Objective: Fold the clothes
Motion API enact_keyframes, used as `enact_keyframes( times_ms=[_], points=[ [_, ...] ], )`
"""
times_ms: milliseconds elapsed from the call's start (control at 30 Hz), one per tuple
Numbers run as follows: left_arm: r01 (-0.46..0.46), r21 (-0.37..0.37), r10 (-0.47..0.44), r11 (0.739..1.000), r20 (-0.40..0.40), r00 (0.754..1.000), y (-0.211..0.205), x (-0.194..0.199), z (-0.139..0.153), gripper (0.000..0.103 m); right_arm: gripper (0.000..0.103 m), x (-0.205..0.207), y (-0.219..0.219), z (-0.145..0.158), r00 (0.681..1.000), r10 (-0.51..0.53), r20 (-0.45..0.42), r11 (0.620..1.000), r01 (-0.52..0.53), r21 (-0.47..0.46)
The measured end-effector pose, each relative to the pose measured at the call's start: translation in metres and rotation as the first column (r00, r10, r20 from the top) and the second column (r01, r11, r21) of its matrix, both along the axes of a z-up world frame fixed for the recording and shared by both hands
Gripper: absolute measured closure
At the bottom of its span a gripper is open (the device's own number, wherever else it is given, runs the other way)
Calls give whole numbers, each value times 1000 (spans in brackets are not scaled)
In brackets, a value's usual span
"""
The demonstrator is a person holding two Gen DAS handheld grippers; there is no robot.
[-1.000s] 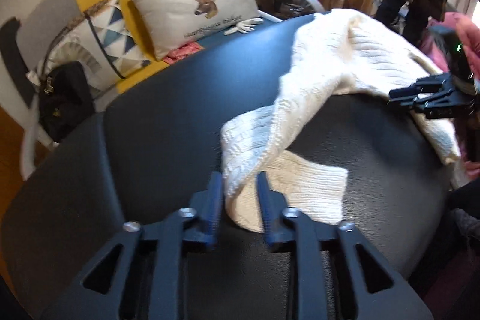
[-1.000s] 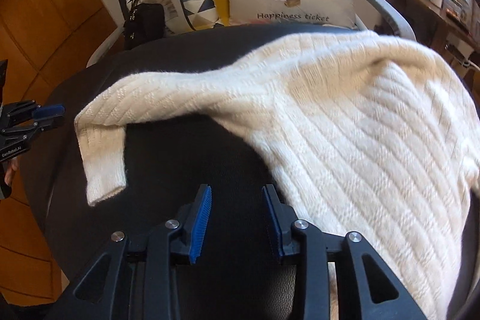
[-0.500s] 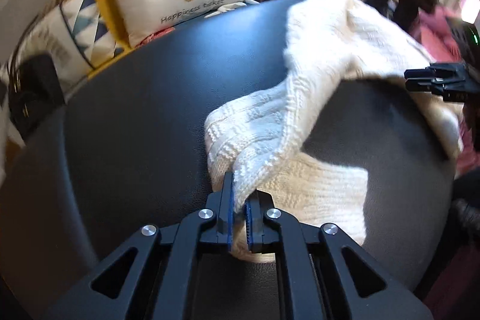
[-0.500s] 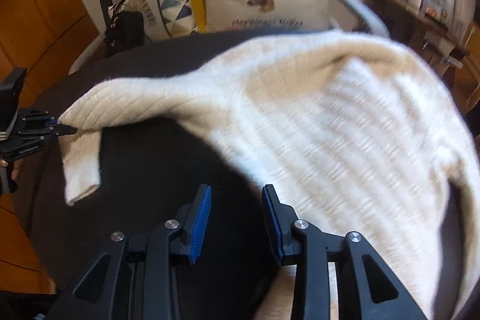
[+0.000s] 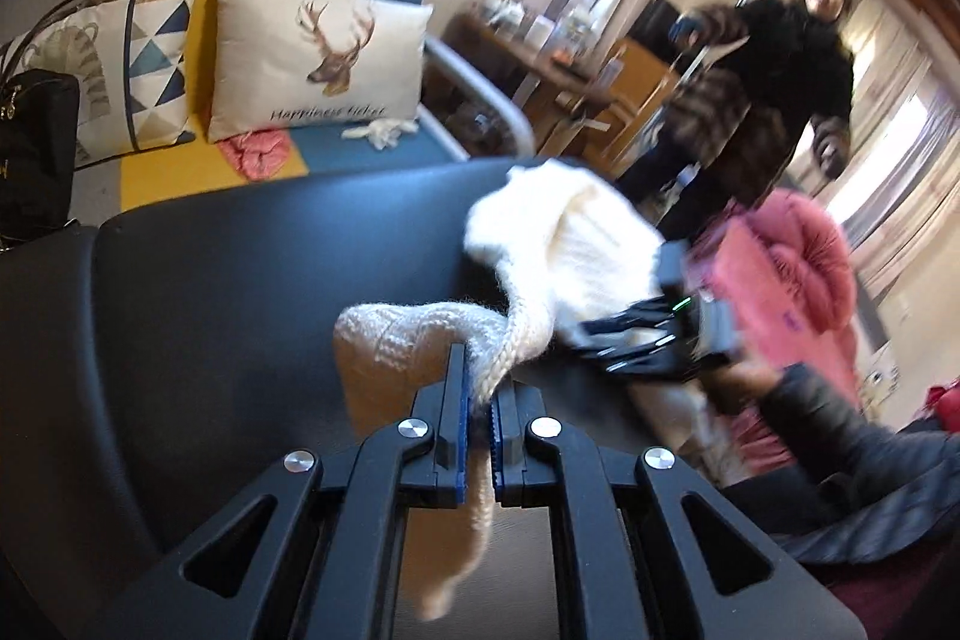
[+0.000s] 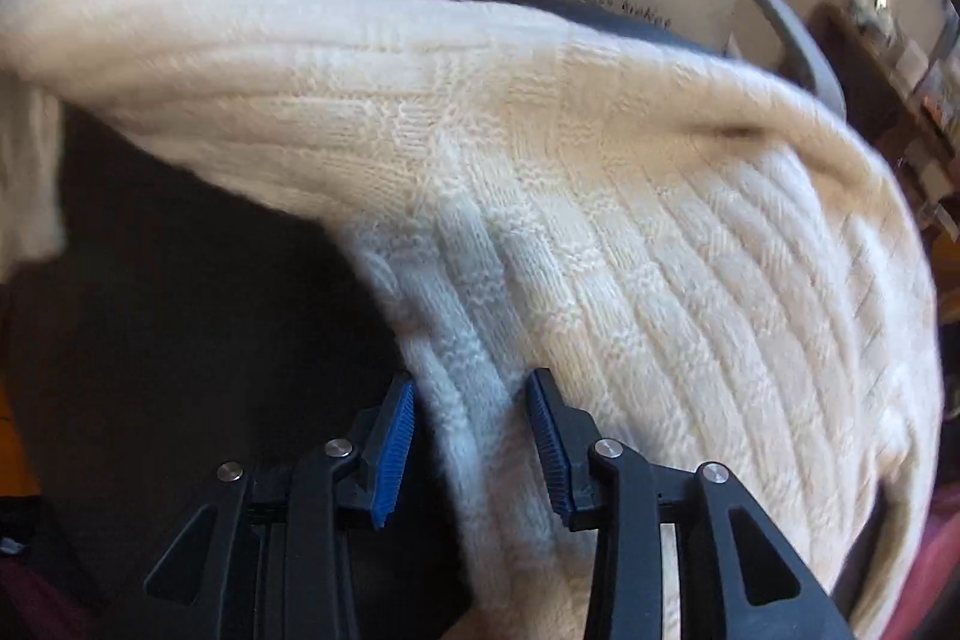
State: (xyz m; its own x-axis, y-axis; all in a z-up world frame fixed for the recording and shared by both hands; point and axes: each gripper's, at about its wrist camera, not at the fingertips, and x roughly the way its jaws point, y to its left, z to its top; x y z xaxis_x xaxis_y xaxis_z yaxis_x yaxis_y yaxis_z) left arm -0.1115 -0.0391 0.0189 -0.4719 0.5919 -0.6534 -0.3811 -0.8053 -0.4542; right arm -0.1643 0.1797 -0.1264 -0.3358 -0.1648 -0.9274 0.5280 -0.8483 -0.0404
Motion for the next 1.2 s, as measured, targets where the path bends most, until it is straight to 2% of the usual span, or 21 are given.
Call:
enact_keyframes(
  times_ms=[33, 67, 133, 167, 267, 367, 533, 700, 733, 833, 933, 1000, 1033, 1100, 1133, 1200],
  points=[
    [-10, 18, 10, 1000, 4, 1000, 0, 1, 5, 99, 65, 1, -5, 0, 1000, 25, -11, 999, -25, 27],
    [-24, 31, 24, 999, 9, 1000, -1, 1, 8, 99, 75, -1, -7, 0, 1000, 21, -5, 999, -21, 38],
    [-55, 51, 54, 997, 22, 998, -3, -2, 14, 99, 91, -6, -2, 5, 999, -29, -21, 1000, 29, 6],
    [-71, 65, 69, 995, 31, 997, -4, -5, 16, 99, 94, -8, 3, 7, 998, -56, -15, 998, 56, -34],
    [-107, 64, 106, 992, 21, 994, -6, -3, 28, 99, 97, -12, 19, 14, 991, -135, 9, 977, 134, -167],
    [-139, 55, 139, 989, -4, 990, -13, -2, 44, 99, 97, -10, 30, 33, 987, -161, 29, 940, 162, -301],
    [-194, 55, 197, 979, -57, 979, -33, -1, 83, 99, 97, -9, 33, 65, 988, -120, 96, 862, 152, -484],
    [-270, -23, 266, 963, -103, 958, -58, -3, 123, 99, 97, 2, 6, 93, 993, -30, 118, 794, 95, -601],
    [-285, -31, 280, 958, -105, 954, -64, -3, 128, 99, 97, 8, -11, 97, 993, -12, 119, 774, 84, -627],
    [-340, -38, 333, 940, -120, 935, -87, -4, 144, 99, 97, 18, -48, 113, 989, 69, 132, 684, 49, -728],
    [-412, -62, 400, 909, -146, 905, -113, -3, 157, 99, 97, 36, -95, 123, 975, 169, 146, 597, 17, -802],
    [-466, -94, 448, 880, -162, 879, -132, -2, 162, 99, 97, 41, -131, 117, 962, 225, 156, 562, 3, -827],
    [-488, -117, 468, 865, -164, 869, -141, -1, 160, 99, 97, 45, -149, 112, 955, 249, 161, 550, -3, -835],
    [-516, -154, 500, 843, -129, 856, -157, 7, 135, 99, 97, 45, -187, 94, 939, 293, 180, 551, -12, -835],
    [-528, -172, 517, 832, -109, 849, -166, 11, 121, 99, 97, 45, -206, 83, 929, 316, 194, 561, -19, -827],
    [-551, -210, 550, 808, -69, 833, -182, 20, 93, 99, 96, 52, -242, 59, 910, 357, 212, 614, -58, -787]
  ],
)
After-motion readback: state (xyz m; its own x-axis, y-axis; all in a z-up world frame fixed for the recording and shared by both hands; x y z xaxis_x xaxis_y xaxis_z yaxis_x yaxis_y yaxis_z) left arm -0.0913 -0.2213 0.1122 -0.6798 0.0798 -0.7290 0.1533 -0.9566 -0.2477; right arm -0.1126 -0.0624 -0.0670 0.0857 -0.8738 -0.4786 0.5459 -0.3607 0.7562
